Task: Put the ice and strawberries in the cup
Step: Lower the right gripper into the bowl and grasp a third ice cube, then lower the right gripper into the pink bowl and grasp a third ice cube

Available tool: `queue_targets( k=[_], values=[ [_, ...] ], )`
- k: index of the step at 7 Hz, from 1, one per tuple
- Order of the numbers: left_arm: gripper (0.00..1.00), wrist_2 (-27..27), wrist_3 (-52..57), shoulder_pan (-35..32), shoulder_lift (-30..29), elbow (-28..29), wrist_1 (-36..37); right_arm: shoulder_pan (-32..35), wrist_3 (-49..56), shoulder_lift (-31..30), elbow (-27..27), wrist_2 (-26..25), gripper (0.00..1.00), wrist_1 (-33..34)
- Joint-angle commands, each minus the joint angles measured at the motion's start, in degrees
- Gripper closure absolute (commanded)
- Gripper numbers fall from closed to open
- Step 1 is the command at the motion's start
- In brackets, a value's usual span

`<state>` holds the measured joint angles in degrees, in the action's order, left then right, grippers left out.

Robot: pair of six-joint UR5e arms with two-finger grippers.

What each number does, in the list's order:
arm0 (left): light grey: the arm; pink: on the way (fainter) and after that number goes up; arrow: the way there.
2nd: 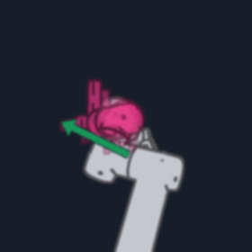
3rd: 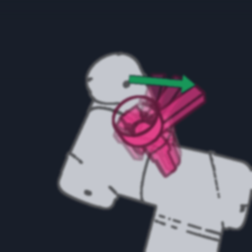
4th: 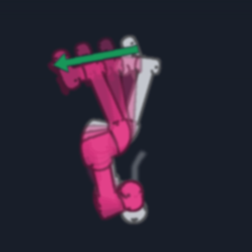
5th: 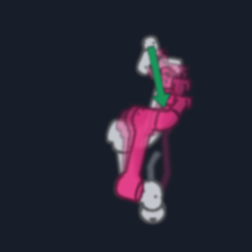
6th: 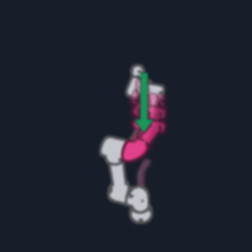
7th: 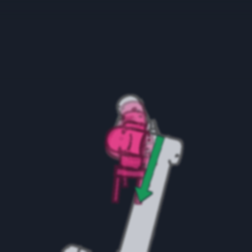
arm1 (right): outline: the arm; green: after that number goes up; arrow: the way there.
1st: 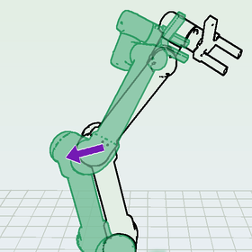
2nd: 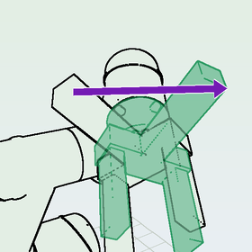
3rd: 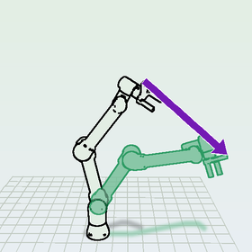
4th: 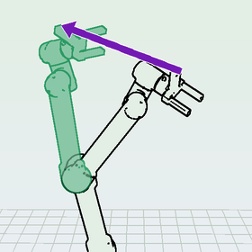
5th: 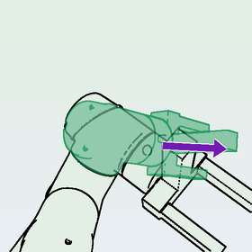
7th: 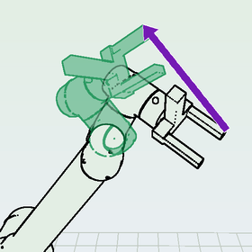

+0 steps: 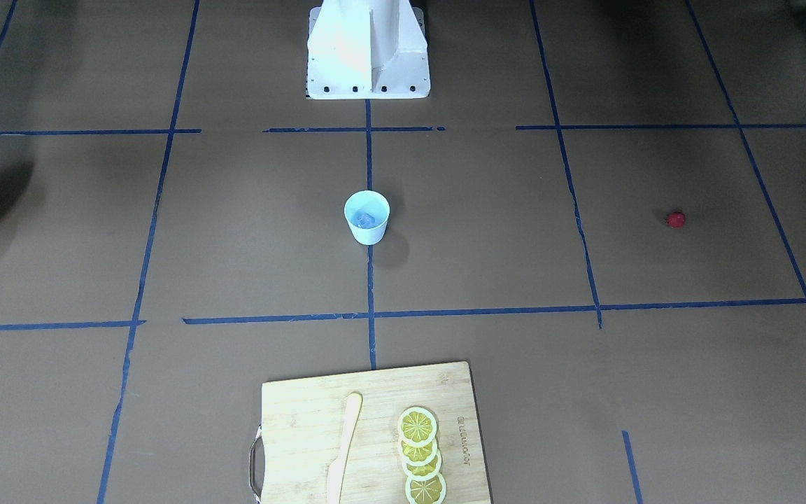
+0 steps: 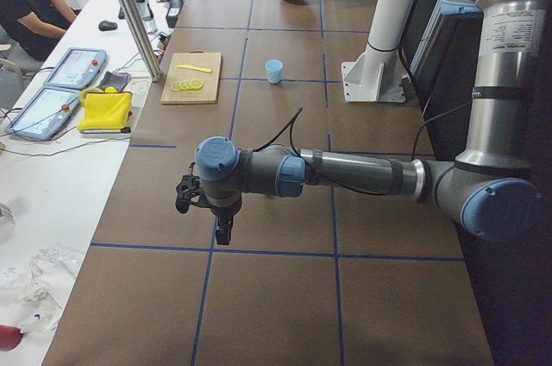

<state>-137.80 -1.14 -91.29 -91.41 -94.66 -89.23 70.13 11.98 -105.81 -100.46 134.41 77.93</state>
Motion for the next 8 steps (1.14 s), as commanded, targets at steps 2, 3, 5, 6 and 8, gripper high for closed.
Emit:
queue_targets(
  k=[2, 3, 5, 6, 8],
  values=[
    [0.0, -0.01, 0.0, 0.06, 0.0, -0.17, -0.06, 0.01, -0.02, -0.36, 0.26, 0.06, 0.36, 0.03],
    [0.0, -0.01, 0.0, -0.03, 0.0, -0.17, -0.06, 0.01, -0.02, -0.45, 0.27, -0.03, 0.37, 0.03],
    [0.0, -0.01, 0.0, 0.06, 0.0, -0.26, -0.06, 0.01, -0.02, -0.27, 0.35, 0.06, 0.38, 0.11],
    [0.0, -0.1, 0.0, -0.03, 0.0, -0.26, -0.06, 0.01, -0.11, 0.08, 0.44, -0.03, 0.39, 0.2],
    [0.0, -0.01, 0.0, -0.03, 0.0, -0.52, 0.02, 0.01, -0.11, 0.34, 0.44, -0.03, 0.44, 0.2]
  ],
)
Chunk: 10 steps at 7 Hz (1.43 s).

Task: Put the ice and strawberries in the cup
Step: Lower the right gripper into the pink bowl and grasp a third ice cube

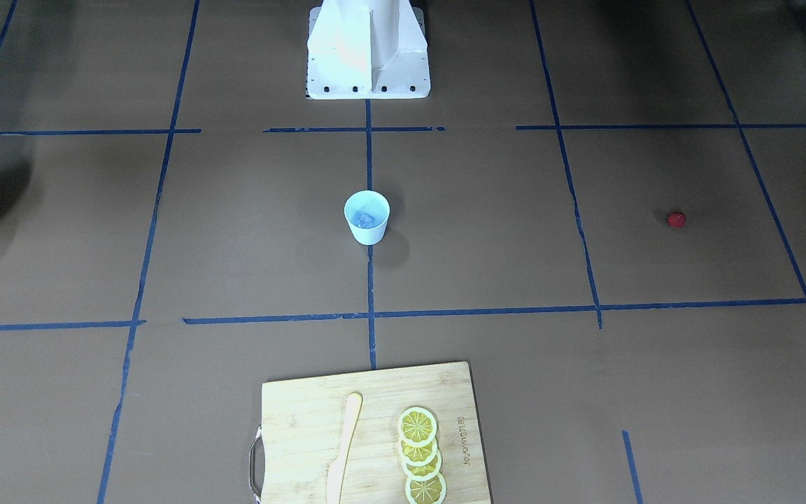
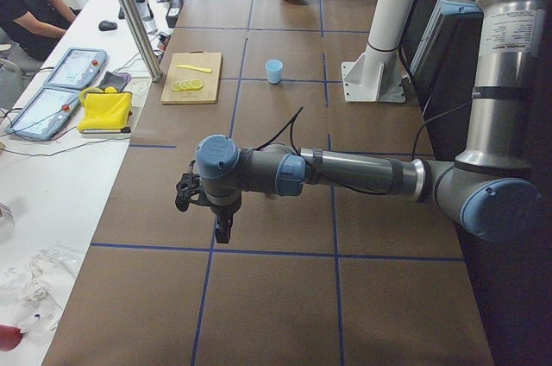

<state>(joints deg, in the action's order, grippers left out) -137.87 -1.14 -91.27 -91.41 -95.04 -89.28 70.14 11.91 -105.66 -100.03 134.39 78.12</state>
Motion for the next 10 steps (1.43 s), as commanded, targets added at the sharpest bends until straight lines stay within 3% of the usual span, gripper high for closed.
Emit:
queue_targets(
  k=[1, 3, 5, 6, 7, 10],
  values=[
    [0.0, 0.06, 0.0, -0.04, 0.0, -0.14, 0.07, 0.0, -0.05, 0.28, -0.07, -0.01, 0.45, 0.01],
    [0.0, 0.06, 0.0, -0.04, 0.0, -0.14, 0.07, 0.0, -0.14, 0.45, 0.01, -0.01, 0.47, 0.1],
    [0.0, 0.06, 0.0, -0.04, 0.0, -0.14, 0.07, 0.0, -0.14, 0.45, 0.01, -0.01, 0.61, 0.1],
    [0.0, 0.06, 0.0, -0.04, 0.0, -0.14, 0.07, 0.09, -0.14, 0.28, 0.01, -0.01, 0.81, -0.07],
    [0.0, -0.03, 0.0, -0.04, 0.0, -0.14, 0.07, 0.09, -0.05, 0.1, -0.07, 0.08, 0.95, -0.16],
    [0.0, -0.03, 0.0, 0.04, 0.0, -0.14, 0.07, 2.62, -0.14, 0.36, -2.08, 1.13, 1.0, 0.54]
  ],
)
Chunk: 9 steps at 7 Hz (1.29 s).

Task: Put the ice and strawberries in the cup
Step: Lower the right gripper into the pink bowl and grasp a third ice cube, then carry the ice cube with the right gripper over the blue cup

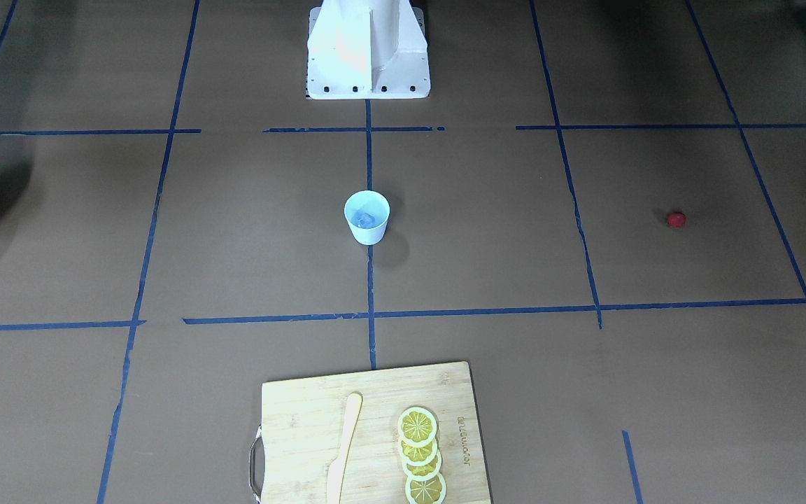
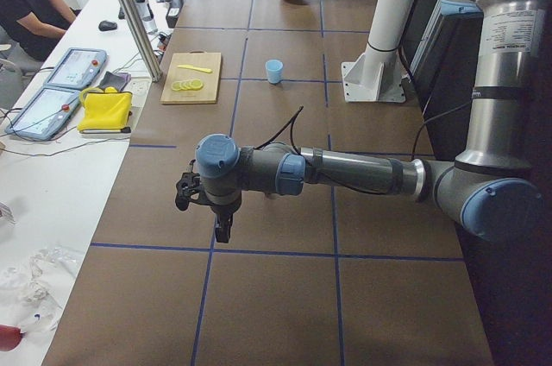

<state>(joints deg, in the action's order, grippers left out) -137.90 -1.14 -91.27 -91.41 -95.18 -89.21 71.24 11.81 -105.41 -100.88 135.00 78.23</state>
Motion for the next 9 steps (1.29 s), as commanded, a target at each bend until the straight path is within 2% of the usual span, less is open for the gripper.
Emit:
queue_targets(
  k=[1, 2, 3, 5, 8, 9],
  values=[
    [0.0, 0.0, 0.0, -0.05, 0.0, 0.0, 0.0, 2.75, -0.03, 0.12, -3.51, 1.14, 1.0, 1.39],
    [0.0, 0.0, 0.0, -0.05, 0.09, -0.09, 0.0, 3.03, -0.99, 0.38, -6.67, 1.58, 1.0, 3.22],
    [0.0, 0.0, 0.0, -0.05, 0.09, -0.09, 0.0, 3.03, -3.52, 3.25, -8.88, 1.67, 1.0, 5.59],
    [0.0, 0.0, 0.0, -0.05, 0.09, 0.0, 0.0, 1.29, -14.13, 10.98, -9.43, 1.85, 1.0, 7.72],
    [0.0, 0.0, 0.0, -0.05, 0.09, 0.17, 0.0, -10.56, -39.23, 27.22, -7.33, 0.71, 1.0, 7.72],
    [0.0, 0.0, 0.0, 0.04, 0.09, 0.52, 0.0, -15.38, -47.84, 33.37, -5.93, -2.69, 1.0, 7.72]
  ],
)
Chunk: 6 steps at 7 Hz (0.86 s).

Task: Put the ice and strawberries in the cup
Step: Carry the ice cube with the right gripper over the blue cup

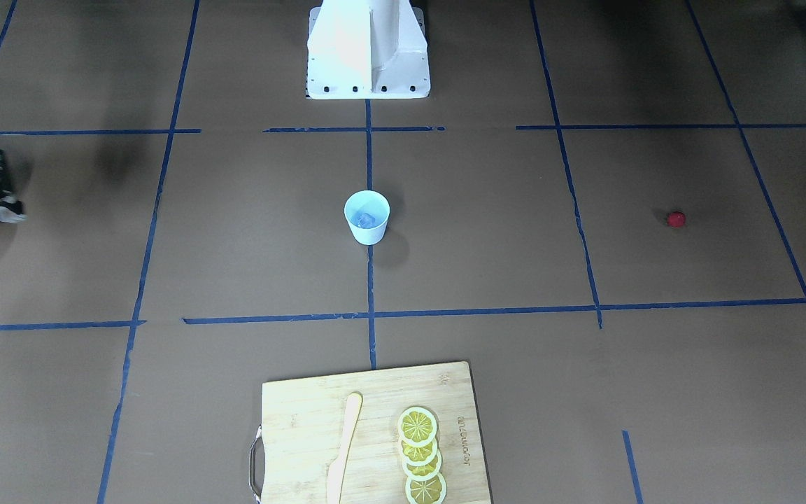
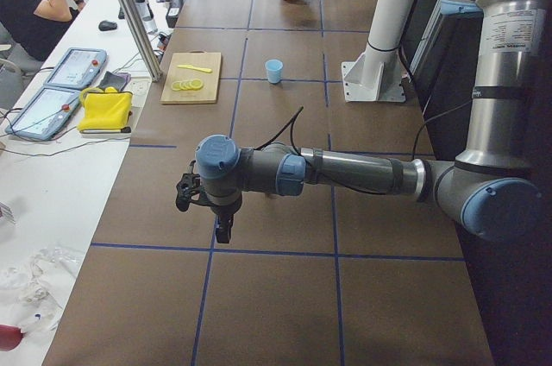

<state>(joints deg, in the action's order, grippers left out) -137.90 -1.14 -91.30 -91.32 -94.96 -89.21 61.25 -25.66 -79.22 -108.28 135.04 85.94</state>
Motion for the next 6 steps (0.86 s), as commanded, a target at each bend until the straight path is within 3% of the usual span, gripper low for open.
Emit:
queue_targets(
  k=[1, 3, 4, 6],
  values=[
    [0.0, 0.09, 0.0, -0.01, 0.0, 0.39, -0.09, -10.31, -20.03, 12.81, 2.79, -6.77, 1.0, 0.01],
    [0.0, 0.09, 0.0, 0.07, 0.0, 0.57, -0.17, -19.29, -35.46, 21.7, 5.42, -15.48, 1.0, 0.1],
    [0.0, 0.09, 0.0, 0.07, 0.0, 0.65, -0.17, -23.68, -41.86, 27.39, 10.23, -20.47, 1.0, 0.1],
    [0.0, 0.09, 0.0, 0.07, 0.0, 0.74, -0.09, -27.14, -45.0, 35.06, 16.06, -25.17, 1.0, 3.68]
  ],
)
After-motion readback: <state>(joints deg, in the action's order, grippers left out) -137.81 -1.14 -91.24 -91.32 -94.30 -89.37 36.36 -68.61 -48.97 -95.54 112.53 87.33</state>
